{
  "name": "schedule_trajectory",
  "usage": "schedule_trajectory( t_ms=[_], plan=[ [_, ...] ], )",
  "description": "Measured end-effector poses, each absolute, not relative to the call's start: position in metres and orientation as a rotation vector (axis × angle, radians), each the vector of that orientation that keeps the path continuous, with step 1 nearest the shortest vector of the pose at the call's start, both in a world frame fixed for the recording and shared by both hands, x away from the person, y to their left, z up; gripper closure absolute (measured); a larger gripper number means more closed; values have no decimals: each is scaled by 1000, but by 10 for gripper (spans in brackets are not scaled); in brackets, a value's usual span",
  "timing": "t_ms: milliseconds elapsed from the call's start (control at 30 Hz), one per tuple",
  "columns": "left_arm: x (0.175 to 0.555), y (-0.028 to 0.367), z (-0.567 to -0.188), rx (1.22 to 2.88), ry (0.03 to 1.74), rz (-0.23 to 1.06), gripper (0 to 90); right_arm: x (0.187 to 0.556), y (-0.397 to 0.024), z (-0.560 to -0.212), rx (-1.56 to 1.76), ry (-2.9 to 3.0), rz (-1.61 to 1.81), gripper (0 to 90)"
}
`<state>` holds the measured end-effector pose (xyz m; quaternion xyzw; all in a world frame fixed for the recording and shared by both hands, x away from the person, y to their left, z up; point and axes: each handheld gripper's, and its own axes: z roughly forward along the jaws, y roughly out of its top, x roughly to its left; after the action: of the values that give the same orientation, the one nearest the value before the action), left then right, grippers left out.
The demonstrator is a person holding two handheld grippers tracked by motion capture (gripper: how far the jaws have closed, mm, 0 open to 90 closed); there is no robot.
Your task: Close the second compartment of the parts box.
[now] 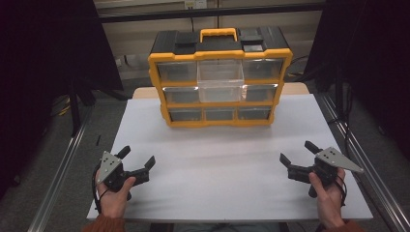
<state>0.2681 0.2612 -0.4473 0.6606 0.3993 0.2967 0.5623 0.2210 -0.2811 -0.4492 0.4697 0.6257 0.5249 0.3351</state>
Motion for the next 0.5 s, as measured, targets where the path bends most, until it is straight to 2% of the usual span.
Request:
schedule_trajectory(
  t_ms=[500],
  plan=[
    [269, 259, -450, 1557, 943, 662, 27, 219, -274, -450, 1168, 1697, 1405, 9]
  ],
)
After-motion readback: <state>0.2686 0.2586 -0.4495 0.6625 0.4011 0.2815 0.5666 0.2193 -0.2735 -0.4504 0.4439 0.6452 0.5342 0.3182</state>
